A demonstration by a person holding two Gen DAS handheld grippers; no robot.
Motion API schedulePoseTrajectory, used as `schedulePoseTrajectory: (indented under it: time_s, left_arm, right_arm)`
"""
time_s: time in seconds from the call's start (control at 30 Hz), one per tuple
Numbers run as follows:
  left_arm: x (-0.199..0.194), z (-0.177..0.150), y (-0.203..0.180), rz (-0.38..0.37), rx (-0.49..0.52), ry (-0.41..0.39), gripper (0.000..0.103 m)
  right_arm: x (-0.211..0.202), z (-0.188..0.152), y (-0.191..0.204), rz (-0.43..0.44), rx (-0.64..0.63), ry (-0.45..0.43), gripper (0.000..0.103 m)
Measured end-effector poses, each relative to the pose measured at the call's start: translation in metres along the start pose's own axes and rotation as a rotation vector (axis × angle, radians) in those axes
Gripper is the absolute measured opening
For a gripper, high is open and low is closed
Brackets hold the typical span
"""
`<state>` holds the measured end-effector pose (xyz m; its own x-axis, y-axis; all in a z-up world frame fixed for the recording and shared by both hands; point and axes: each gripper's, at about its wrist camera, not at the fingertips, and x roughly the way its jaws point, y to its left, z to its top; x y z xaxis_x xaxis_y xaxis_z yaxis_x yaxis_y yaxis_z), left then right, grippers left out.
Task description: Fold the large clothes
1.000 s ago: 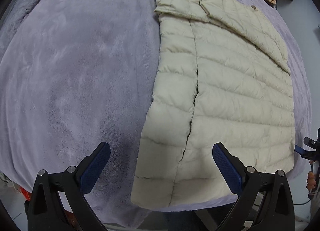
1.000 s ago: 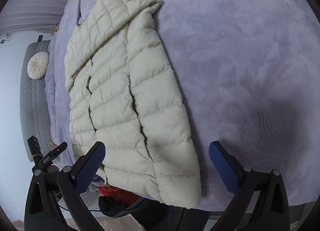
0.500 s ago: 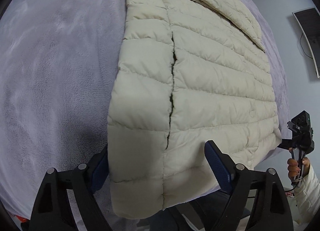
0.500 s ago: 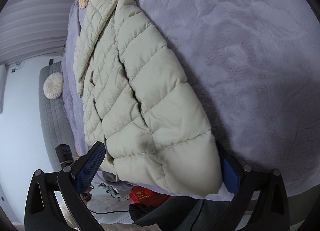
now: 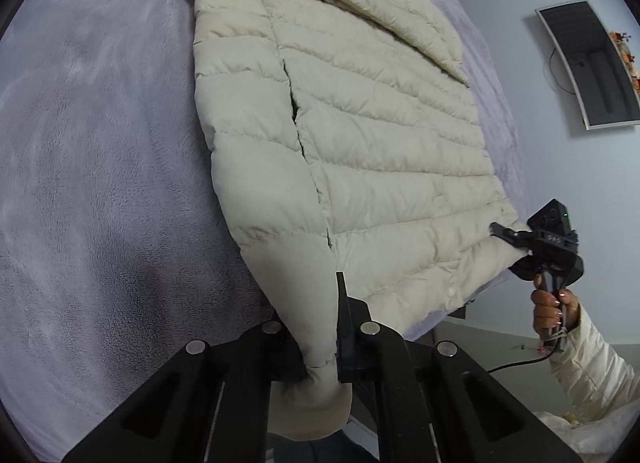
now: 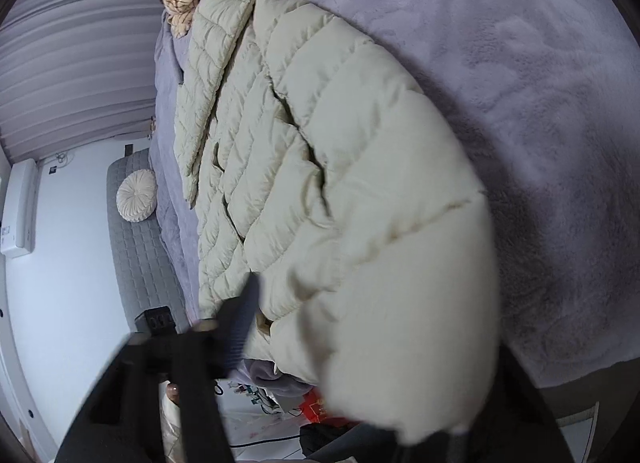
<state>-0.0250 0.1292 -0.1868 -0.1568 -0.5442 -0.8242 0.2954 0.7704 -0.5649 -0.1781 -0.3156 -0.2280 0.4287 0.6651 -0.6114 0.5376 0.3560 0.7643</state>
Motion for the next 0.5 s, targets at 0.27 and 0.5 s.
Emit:
schedulePoseTrajectory:
  time_s: [0.27, 0.5]
  left_arm:
    - [-0.057, 0.024, 0.003, -0.138, -0.122, -0.158, 0.010]
    - [-0.099, 0.079, -0.014, -0.155, -0.154, -0.309, 0.010]
  right_arm:
    - [-0.029, 0.004, 0.041, 0.161, -0.065, -0.034, 0.011]
    - [-0.051, 0.049, 0.102, 0.282, -0.111, -0.057, 0.011]
